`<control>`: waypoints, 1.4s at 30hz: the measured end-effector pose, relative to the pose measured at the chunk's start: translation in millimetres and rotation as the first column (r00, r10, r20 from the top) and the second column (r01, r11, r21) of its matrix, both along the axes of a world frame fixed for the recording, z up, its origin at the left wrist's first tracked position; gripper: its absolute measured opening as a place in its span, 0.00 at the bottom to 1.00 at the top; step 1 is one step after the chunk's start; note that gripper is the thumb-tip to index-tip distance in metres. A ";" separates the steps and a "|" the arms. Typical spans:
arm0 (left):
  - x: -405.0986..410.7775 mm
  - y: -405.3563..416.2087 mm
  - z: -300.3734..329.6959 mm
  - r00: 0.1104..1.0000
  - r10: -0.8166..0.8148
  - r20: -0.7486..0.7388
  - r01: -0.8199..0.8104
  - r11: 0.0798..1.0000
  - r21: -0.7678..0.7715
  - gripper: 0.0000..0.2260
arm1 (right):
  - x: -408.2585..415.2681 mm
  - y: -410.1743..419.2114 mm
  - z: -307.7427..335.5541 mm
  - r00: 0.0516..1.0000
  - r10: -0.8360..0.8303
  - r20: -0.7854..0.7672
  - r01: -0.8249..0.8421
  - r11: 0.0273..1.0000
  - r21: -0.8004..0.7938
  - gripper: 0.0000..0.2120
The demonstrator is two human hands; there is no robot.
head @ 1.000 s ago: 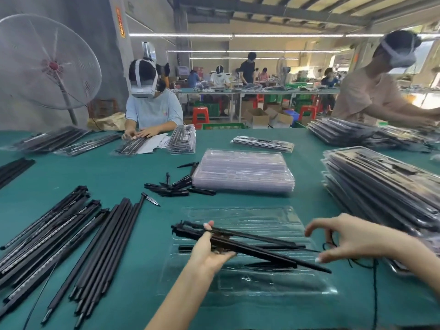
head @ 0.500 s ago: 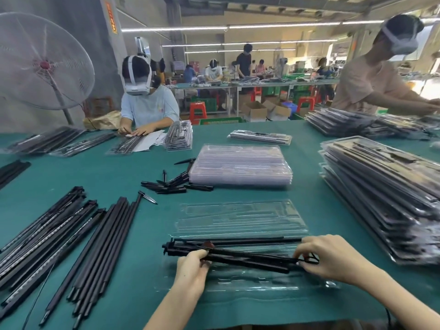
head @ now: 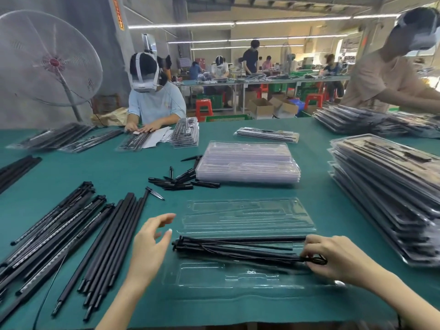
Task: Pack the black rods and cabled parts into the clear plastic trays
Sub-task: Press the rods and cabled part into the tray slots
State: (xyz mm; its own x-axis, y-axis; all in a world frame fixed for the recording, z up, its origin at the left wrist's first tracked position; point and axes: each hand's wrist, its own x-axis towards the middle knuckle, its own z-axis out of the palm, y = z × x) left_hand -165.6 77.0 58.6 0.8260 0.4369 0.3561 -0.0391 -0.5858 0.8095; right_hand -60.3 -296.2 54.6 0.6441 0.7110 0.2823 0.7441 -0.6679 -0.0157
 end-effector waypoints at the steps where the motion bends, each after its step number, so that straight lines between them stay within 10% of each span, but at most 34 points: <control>1: 1.7 8.8 -4.2 0.999 -0.024 -0.041 0.029 0.993 0.114 0.17 | 0.1 -0.8 0.5 0.999 -0.010 -0.043 0.009 1.000 -0.013 0.10; 6: 8.8 29.3 -26.9 0.937 -0.143 -0.318 0.258 0.898 0.357 0.13 | 6.7 -6.9 7.9 0.990 -0.019 -0.141 0.012 0.999 -0.049 0.07; 22: 22.7 27.9 -30.9 0.949 -0.223 -0.223 0.308 0.807 0.504 0.06 | -2.7 -8.6 6.9 0.993 0.014 -0.117 -0.004 0.996 0.091 0.15; 34: 27.4 32.2 -24.5 0.877 -0.050 -0.479 0.400 0.629 0.667 0.15 | -3.7 -10.5 -8.7 0.999 0.026 -0.027 -0.023 0.995 0.095 0.17; 42: 31.3 18.1 -17.5 0.854 0.032 -0.519 0.368 0.667 0.648 0.13 | 10.1 -12.6 15.1 0.931 0.164 -0.325 0.031 0.853 0.521 0.06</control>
